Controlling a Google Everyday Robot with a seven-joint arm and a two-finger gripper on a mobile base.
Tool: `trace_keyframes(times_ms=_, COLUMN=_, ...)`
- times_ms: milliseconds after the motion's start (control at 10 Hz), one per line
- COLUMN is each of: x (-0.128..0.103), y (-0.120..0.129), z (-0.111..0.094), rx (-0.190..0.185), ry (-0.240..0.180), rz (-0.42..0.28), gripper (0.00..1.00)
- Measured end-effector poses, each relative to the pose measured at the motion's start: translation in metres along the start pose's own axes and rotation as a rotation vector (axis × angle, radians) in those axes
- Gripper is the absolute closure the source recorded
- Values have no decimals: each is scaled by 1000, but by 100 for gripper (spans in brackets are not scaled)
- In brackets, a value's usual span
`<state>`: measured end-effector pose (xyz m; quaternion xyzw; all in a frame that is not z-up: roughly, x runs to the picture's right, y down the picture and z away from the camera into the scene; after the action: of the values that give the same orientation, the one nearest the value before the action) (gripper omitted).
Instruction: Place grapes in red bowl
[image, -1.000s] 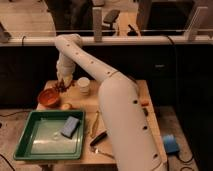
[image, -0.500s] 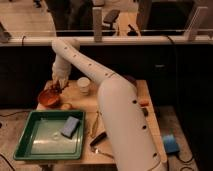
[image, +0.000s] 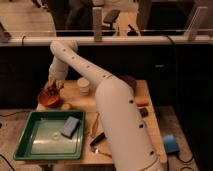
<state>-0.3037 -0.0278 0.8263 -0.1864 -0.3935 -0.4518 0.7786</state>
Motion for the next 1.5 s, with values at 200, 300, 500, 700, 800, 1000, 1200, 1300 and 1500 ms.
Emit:
trace_keyframes(times_ms=200, x=-2, y=-6, z=7, rx=8, ry=-14, rz=-18, gripper=100)
trace_keyframes(times_ms=300, x=-2, y=-8, z=12, rx=12, ry=-21, rz=-27, gripper=100)
trace_keyframes(times_ms=500, x=-2, y=-11, z=18, rx=20, ry=-28, rz=-37, gripper=100)
trace_keyframes(times_ms=700, x=-2, y=-14, z=24, rx=31, ry=-32, rz=-45, gripper=99)
trace_keyframes(times_ms=800, x=-3, y=-17, z=26, rx=37, ry=-33, rz=-48, gripper=93)
trace_keyframes(times_ms=1000, x=-4, y=-20, z=27, rx=50, ry=-34, rz=-53, gripper=74)
trace_keyframes(times_ms=1200, x=-5, y=-21, z=28, rx=63, ry=-32, rz=-54, gripper=52)
trace_keyframes(times_ms=1300, x=-5, y=-21, z=28, rx=67, ry=-32, rz=-54, gripper=42)
trace_keyframes(times_ms=1500, x=-5, y=-23, z=27, rx=71, ry=-33, rz=-52, gripper=25)
